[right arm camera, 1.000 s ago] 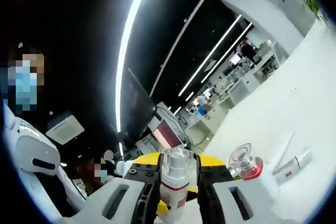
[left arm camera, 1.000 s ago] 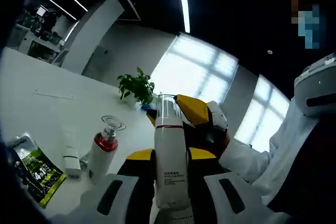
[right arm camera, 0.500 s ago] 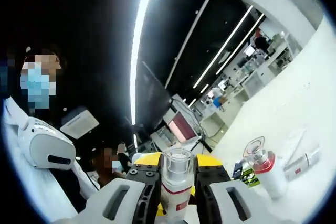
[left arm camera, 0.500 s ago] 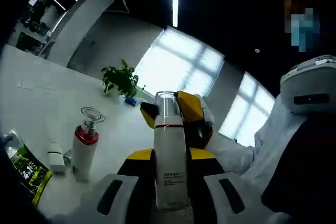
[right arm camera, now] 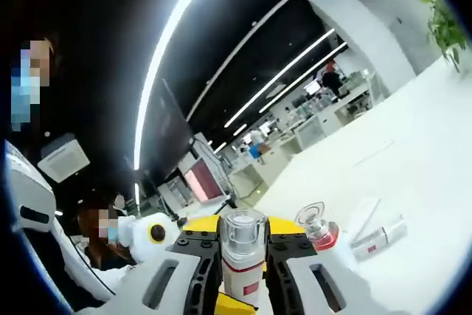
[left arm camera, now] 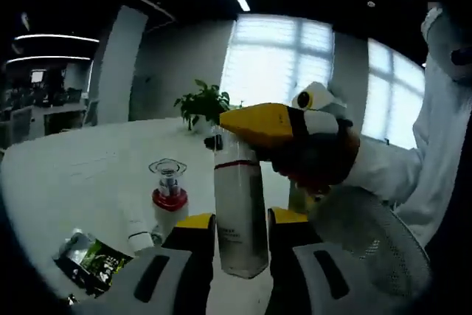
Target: Arrange the skincare products in the storage area until every visible bottle or jar stands upright without overlapping.
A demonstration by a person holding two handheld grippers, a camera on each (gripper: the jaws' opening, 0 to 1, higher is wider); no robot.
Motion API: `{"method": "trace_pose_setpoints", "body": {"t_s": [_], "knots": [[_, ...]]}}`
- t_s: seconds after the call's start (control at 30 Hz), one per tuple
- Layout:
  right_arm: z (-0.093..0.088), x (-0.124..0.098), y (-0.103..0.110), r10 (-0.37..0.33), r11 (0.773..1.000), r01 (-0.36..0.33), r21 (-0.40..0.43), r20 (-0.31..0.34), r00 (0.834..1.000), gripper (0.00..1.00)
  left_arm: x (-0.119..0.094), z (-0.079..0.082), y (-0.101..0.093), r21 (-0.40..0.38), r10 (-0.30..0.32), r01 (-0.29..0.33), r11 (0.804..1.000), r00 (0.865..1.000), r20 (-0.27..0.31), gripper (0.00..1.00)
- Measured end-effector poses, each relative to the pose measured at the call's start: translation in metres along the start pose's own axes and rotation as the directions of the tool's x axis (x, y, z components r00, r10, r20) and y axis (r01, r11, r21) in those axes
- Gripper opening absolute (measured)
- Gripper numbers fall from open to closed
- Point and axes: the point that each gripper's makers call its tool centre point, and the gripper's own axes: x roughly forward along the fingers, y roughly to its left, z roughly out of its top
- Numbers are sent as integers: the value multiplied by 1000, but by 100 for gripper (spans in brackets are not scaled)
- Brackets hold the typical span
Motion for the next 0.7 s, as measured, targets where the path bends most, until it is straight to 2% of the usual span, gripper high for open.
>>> {"method": "trace_pose_setpoints", "body": {"t_s": [0.07, 0.13, 0.17, 0.23, 0.27, 0.3, 0.4, 0.47, 0.5, 0.6, 0.7], "knots": [[-3, 2, -2, -26, 999, 26, -27, -6, 1000, 12, 4, -3, 2, 59, 37, -36, 998, 999, -21, 29], [-6, 5, -1, -50, 998, 50, -44, -6, 999, 12, 4, -2, 10, 149, 103, -97, 984, 994, -35, 31], [-7, 6, -1, -68, 997, 69, -41, 7, 998, 12, 6, 2, 10, 226, 145, -133, 965, 989, -38, 32], [-4, 8, -4, -96, 993, 98, -59, 44, 994, 12, 7, 2, 13, 312, 192, -166, 935, 980, -56, 31], [-3, 8, -5, -109, 992, 112, -51, 59, 992, 12, 7, 3, 16, 339, 212, -183, 923, 976, -51, 31], [-2, 9, -6, -120, 992, 122, -30, 75, 990, 12, 8, 2, 19, 347, 224, -192, 918, 973, -54, 31], [-1, 10, -7, -143, 990, 143, 13, 108, 984, 12, 8, 5, 24, 421, 274, -227, 878, 960, -54, 31], [0, 10, -7, -143, 989, 138, 42, 130, 981, 12, 8, 7, 29, 495, 314, -248, 832, 948, -52, 31], [4, 9, -10, -162, 986, 153, 68, 164, 973, 12, 9, 8, 29, 505, 323, -258, 824, 945, -45, 29], [2, 8, -9, -157, 986, 147, 74, 155, 975, 12, 7, 8, 23, 492, 319, -257, 832, 947, -46, 25], [1, 6, -7, -133, 989, 122, 78, 144, 981, 13, 2, 8, 26, 476, 325, -263, 839, 944, -53, 22]]}}
